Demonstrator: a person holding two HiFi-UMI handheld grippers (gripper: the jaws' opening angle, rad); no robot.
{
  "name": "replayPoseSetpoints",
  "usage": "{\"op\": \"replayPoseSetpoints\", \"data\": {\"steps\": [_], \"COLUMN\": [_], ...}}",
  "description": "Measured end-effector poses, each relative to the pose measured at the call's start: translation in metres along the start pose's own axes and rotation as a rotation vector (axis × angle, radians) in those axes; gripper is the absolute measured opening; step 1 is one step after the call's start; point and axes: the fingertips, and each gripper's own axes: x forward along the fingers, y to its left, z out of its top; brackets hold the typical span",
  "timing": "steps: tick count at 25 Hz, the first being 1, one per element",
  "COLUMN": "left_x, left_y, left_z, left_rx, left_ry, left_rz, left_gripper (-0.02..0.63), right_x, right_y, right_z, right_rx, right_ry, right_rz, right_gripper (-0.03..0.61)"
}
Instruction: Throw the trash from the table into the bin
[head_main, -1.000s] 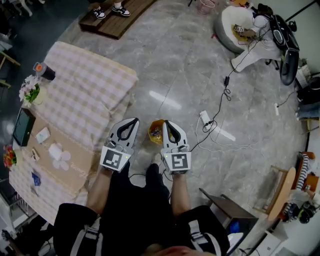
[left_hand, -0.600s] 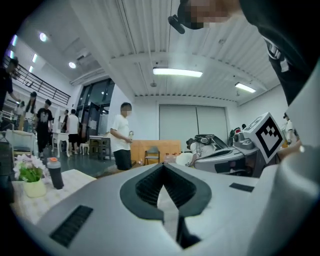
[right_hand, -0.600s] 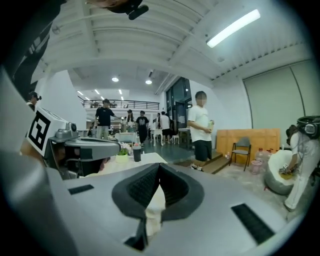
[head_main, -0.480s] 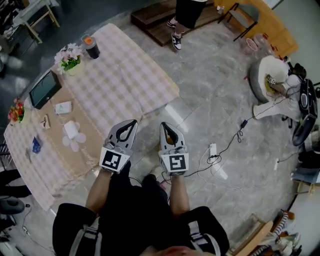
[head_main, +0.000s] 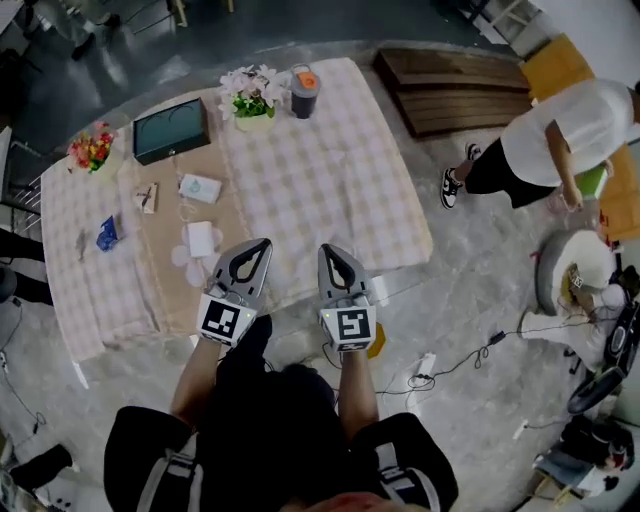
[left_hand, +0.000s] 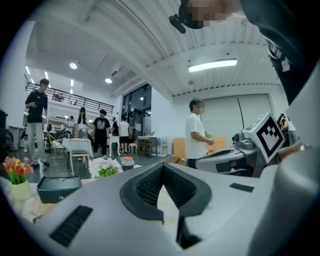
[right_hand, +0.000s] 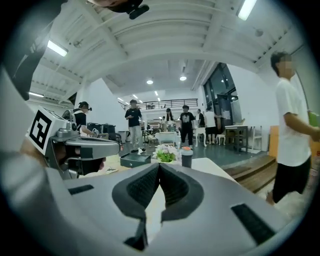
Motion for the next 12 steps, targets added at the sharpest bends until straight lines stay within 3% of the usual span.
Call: {"op": "replayPoseSetpoints", "data": {"steps": [6, 12], "left_x": [-0.034, -0.069], "left_y": [0.081, 0.147], "left_z": [-0.018, -0.044], "left_rx": [-0.035, -0.06], "left_ry": [0.035, 0.068], "left_rz": [0.18, 0.311], "left_gripper": [0.003, 0.003], "right_x": [0.083, 0.148], "right_y": [0.057, 0.113], "right_z": [0.002, -0.007], "right_rx": [-0.026, -0.057], "right_ry": [0.017, 0.036], "right_rz": [0.184, 0.321], "right_gripper": [0.006, 0.006]}}
